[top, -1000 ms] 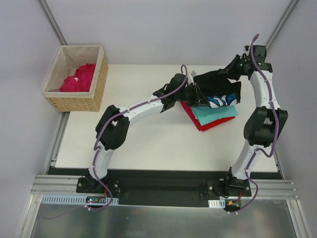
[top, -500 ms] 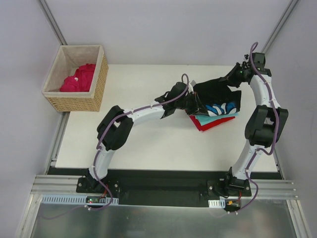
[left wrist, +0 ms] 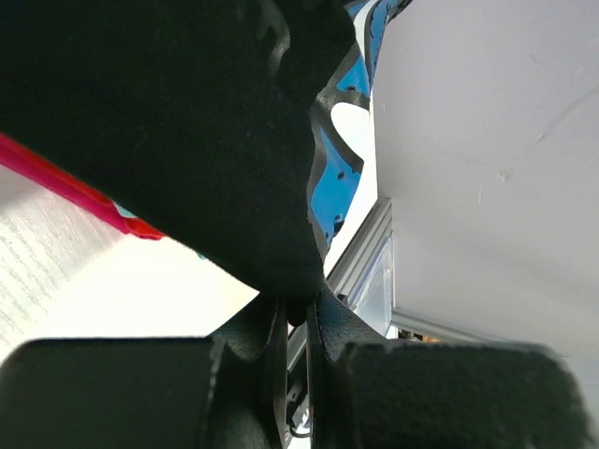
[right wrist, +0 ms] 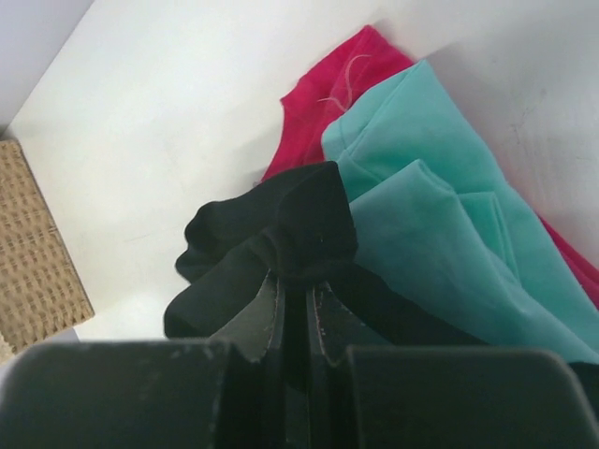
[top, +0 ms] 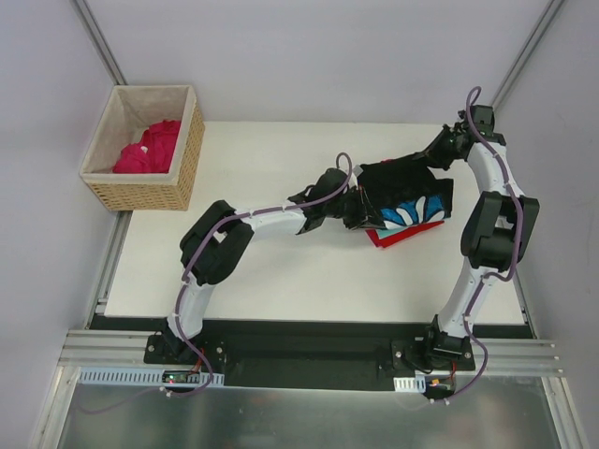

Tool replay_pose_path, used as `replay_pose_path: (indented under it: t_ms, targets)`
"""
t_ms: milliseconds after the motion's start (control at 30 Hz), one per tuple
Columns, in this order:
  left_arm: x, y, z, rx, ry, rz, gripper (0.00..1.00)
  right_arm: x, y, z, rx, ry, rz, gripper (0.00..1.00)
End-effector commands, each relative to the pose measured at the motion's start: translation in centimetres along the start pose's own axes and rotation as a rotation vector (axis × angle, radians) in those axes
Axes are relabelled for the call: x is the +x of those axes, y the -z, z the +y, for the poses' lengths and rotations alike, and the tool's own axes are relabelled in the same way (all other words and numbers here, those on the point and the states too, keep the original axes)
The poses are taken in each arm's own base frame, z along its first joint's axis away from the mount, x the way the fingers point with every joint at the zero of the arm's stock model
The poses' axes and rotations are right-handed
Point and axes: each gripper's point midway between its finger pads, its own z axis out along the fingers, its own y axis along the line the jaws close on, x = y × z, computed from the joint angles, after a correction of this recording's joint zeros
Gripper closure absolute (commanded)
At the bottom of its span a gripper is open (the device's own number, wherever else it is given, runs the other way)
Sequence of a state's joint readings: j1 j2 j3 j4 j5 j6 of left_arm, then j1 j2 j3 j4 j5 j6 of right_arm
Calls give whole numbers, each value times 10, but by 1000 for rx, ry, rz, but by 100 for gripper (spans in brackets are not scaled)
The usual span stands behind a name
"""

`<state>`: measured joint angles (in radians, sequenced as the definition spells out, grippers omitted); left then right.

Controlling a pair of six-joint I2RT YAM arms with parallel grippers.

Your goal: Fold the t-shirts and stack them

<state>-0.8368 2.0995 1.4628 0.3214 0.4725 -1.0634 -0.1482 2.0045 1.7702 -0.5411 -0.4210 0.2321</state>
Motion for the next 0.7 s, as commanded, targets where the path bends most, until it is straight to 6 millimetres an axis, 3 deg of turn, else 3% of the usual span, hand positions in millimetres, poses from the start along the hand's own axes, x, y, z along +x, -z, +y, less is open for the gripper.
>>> replay_pose_path:
  t_ms: [0, 100, 133, 167, 200, 233, 267, 300, 333, 400, 433, 500, 533, 667]
  targets:
    - [8, 23, -47, 124, -50, 28, 100, -25, -6, -1, 11, 15, -111, 99]
    - [10, 24, -47, 134, -50, 36, 100, -28, -9, -4, 21, 18, -113, 99]
    - [11, 24, -47, 136, -50, 37, 95, -31, -9, -2, 18, 22, -120, 97]
    - [13, 24, -47, 141, -51, 47, 71, -31, -10, -3, 21, 21, -118, 88]
    - [13, 24, -49, 147, -53, 51, 50, -32, -11, -4, 29, 23, -124, 62]
    - [14, 24, -50, 153, -51, 55, 11, -33, -11, -5, 34, 25, -127, 49]
    - [16, 25, -52, 164, -55, 66, 1, -33, -12, -6, 36, 27, -131, 33]
    - [18, 25, -52, 165, -58, 70, 1, -37, -7, -5, 37, 33, -150, 9]
    - [18, 26, -50, 162, -57, 69, 1, -39, -4, -2, 35, 47, -162, 1]
    - [17, 34, -60, 184, -82, 55, 1, -42, 8, -2, 72, 70, -202, 3]
    - [18, 38, -62, 188, -92, 52, 1, -50, 31, 17, 57, 133, -271, 3]
    - [16, 49, -75, 197, -139, 41, 1, -50, 53, 29, 67, 184, -342, 3]
    - [13, 55, -88, 213, -164, 38, 1, -49, 77, 53, 34, 220, -386, 3]
    - [15, 77, -118, 219, -219, 76, 1, -33, 118, 95, -38, 275, -409, 3]
